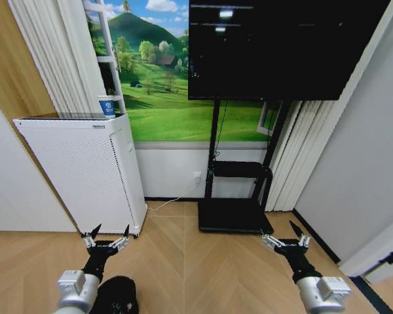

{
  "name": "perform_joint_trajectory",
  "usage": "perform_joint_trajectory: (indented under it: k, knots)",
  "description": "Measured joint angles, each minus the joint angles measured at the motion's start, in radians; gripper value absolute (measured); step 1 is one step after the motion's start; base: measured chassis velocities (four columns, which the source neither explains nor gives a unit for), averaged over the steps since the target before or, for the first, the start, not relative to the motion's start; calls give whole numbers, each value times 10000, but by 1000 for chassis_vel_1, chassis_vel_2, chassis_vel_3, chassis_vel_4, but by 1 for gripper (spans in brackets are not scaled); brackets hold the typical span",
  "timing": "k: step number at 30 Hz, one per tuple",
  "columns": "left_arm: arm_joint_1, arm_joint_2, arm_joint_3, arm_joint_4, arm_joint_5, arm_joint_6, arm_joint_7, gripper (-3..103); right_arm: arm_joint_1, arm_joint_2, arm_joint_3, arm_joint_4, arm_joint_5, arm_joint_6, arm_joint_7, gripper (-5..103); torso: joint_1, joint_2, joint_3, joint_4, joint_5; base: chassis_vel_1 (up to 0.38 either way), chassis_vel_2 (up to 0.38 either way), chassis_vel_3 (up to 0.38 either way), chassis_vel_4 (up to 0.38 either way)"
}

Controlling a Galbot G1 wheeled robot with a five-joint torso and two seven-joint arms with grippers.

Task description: Pick up the trash bin and place the garbage on the floor into it.

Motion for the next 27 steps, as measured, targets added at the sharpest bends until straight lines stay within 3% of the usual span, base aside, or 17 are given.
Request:
perform_joint_trajectory:
  k: [10,27]
  knots:
    - [0,0,0,0,0,0,0,100,0,0,0,0,0,0,0,100,196,462,267,2,0,-10,-8,-5,-11]
    - [0,0,0,0,-1,0,0,100,0,0,1,0,0,0,0,100,206,488,289,4,0,-6,-8,-6,-10]
